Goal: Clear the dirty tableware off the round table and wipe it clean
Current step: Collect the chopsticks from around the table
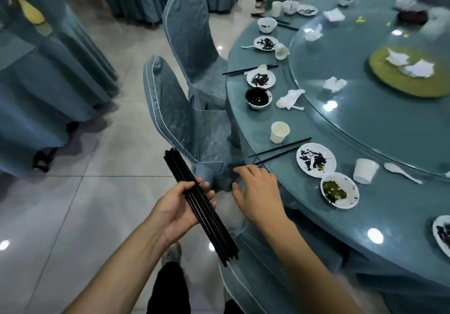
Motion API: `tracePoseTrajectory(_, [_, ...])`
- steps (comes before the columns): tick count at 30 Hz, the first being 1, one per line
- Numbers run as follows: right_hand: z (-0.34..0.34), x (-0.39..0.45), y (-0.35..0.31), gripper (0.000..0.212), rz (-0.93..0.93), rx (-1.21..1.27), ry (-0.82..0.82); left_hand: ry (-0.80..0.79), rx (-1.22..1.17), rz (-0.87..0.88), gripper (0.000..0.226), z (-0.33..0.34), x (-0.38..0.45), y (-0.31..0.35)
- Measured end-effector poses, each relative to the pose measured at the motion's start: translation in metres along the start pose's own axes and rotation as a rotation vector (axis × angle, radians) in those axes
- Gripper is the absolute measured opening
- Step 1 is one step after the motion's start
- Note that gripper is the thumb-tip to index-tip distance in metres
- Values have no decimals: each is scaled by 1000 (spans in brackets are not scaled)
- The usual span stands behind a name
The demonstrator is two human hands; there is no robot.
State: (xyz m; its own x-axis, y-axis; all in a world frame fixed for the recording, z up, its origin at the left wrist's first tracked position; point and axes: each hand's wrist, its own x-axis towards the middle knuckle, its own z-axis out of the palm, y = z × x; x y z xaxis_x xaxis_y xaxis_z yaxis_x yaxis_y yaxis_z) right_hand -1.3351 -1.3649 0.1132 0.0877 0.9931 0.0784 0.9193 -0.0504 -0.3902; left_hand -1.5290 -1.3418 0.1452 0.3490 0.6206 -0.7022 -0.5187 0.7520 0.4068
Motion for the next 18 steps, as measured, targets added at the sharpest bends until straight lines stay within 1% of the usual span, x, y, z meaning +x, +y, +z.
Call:
tracePoseTrajectory(4, [9, 33, -15, 27, 88, -19, 5, -51, 71, -69, 14, 1, 30, 44])
tracePoseTrajectory(11, [32, 82, -46, 30, 327, 11, 35, -132, 238, -155, 18, 4, 82, 141])
tracePoseTrajectory(16, [47, 92, -56, 30, 498, -14, 65, -176, 324, -231, 17, 11, 110, 173])
tracePoseTrajectory(18, [52, 92, -53, 32, 568, -33, 42, -189, 347, -253, 19, 16, 119, 178])
